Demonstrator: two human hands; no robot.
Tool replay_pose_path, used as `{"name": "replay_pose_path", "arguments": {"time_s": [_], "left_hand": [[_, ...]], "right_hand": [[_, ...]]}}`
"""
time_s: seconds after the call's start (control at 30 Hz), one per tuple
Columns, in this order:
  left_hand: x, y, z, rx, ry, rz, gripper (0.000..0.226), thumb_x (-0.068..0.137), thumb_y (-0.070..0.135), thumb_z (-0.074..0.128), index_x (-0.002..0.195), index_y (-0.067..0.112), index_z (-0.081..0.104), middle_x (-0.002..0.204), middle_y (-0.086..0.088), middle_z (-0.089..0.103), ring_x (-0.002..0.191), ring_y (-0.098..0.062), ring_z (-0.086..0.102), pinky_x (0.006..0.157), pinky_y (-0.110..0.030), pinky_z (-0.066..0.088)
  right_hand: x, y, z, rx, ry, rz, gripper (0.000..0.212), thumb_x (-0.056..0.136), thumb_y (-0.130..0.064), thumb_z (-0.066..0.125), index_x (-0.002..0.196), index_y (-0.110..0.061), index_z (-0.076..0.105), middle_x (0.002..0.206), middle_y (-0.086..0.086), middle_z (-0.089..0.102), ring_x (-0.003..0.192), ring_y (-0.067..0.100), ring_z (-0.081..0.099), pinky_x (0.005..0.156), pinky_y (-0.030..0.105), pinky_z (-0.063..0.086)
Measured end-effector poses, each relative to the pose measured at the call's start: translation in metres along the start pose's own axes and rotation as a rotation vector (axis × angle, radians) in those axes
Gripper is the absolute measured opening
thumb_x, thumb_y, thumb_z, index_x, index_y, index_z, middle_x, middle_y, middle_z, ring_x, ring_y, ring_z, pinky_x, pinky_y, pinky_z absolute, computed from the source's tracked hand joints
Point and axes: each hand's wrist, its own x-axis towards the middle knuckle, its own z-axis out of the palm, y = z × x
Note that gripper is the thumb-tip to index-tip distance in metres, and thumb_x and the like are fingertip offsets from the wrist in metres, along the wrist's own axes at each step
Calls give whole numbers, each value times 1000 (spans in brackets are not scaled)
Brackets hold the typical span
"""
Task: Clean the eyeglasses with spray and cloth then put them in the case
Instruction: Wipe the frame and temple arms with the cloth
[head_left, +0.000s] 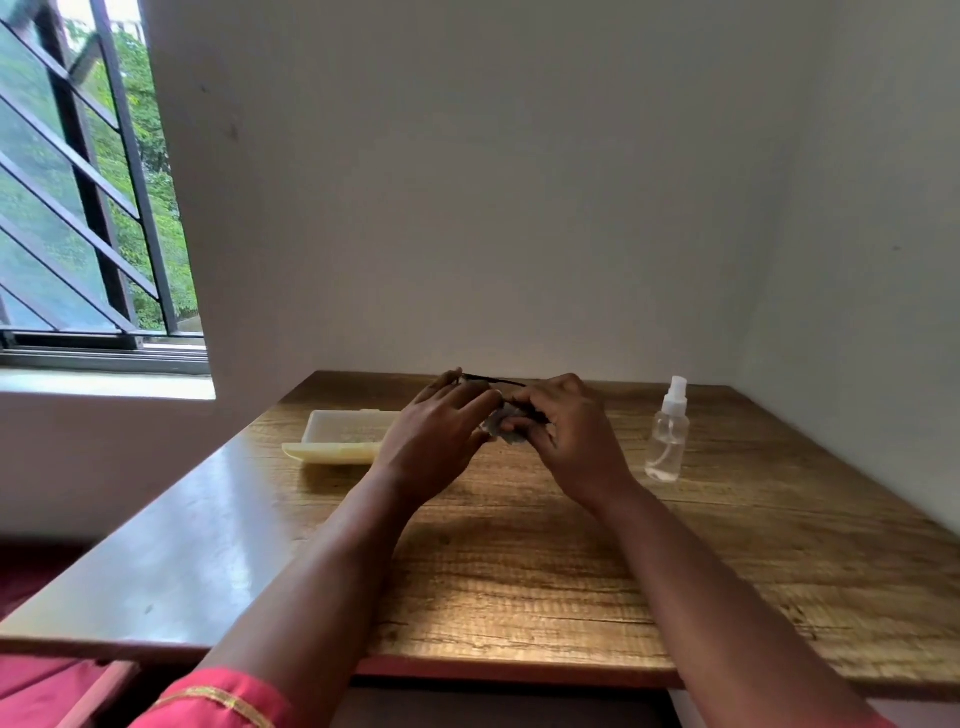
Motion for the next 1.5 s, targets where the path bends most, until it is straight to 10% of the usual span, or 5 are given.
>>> {"name": "replay_pose_path", "arguments": {"time_s": [0.37,0.53,1.5], "left_hand": [[4,2,-3,-31,-7,-30,37,75,14,80,107,10,62,114,-11,66,106,-28,66,112,-36,28],[1,-2,-6,-28,-4,-60,37,73,8,80,106,9,63,116,-12,66,108,-31,65,111,-39,26],[-2,-10,-1,-59,-20,-95,38,79,15,78,111,11,59,116,-9,66,109,-26,64,114,-37,29]], "right_hand": [[2,2,-7,18,-12,36,22,86,-29,67,106,-25,73,83,-26,56,90,15,53,84,54,45],[1,16,-16,44,-107,188,21,85,-25,72,106,-26,74,92,7,59,86,21,57,84,38,49],[-10,32,-27,-368,-319,525,18,94,-11,57,111,-12,64,110,9,68,101,23,64,82,30,47]]}}
